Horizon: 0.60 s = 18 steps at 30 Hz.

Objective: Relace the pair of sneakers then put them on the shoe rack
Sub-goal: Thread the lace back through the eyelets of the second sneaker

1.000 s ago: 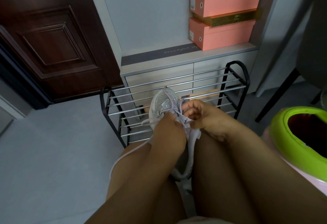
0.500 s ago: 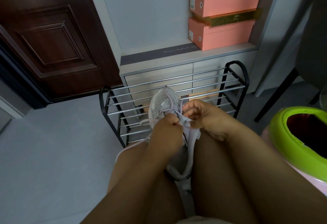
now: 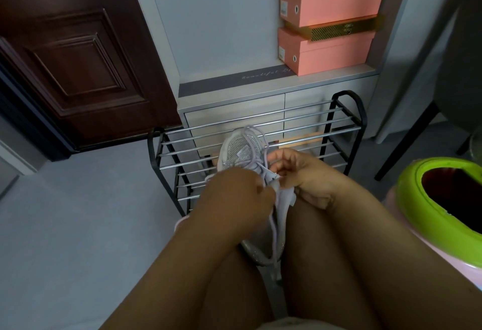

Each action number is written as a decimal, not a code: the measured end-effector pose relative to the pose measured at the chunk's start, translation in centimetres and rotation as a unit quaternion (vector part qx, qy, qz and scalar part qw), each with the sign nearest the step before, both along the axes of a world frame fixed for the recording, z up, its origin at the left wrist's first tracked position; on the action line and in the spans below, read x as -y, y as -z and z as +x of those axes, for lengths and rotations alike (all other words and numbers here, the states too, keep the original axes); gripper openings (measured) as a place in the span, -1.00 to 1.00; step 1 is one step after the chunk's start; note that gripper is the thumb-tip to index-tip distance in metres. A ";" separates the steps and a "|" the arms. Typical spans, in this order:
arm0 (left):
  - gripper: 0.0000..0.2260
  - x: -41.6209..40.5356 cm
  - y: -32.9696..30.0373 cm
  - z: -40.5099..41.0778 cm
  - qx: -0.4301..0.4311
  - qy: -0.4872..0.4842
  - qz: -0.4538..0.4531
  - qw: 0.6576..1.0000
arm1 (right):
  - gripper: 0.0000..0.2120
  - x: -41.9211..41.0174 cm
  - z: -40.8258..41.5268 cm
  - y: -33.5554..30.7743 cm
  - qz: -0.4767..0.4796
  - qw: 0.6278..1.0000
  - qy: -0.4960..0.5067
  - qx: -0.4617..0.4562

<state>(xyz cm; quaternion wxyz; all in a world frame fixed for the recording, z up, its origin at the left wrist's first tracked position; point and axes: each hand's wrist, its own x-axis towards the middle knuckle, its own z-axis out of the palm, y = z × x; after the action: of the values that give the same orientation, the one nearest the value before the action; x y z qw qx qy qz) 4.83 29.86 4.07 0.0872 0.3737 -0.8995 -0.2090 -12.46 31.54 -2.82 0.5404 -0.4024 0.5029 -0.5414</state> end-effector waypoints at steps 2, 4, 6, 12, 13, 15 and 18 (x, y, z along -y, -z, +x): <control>-0.64 1.1 1.9 -0.8 0.010 -0.041 -0.118 0.992 | -0.52 -0.1 -0.1 -0.1 0.000 1.000 -0.007 0.017; -0.60 2.3 4.1 -1.4 0.069 -0.070 -0.170 0.981 | -0.48 -0.2 -0.4 0.0 0.000 0.999 -0.023 0.034; -0.62 3.1 5.9 -1.8 0.070 -0.089 -0.163 0.980 | -0.45 -0.2 -0.6 0.1 0.005 0.998 -0.039 0.045; -0.83 3.9 7.5 -1.7 -0.098 -0.135 -0.048 0.985 | -0.48 -0.1 -0.8 0.2 0.008 0.999 -0.032 0.043; -0.84 3.6 7.2 -1.5 -0.101 -0.133 -0.038 0.985 | -0.50 0.0 -0.8 0.2 0.012 0.999 -0.021 0.037; -0.84 2.7 6.1 -1.0 -0.100 -0.126 -0.039 0.986 | -0.55 0.1 -0.7 0.2 0.022 1.000 0.002 0.018; -0.83 0.7 2.8 0.3 -0.072 -0.040 0.075 0.994 | -0.58 0.2 -0.7 0.1 0.032 0.999 0.028 0.013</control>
<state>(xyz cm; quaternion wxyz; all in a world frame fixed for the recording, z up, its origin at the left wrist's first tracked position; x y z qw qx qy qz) 5.10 29.14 1.28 0.1318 0.3986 -0.8571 -0.2984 -13.12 31.37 -2.87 0.5444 -0.3637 0.5238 -0.5449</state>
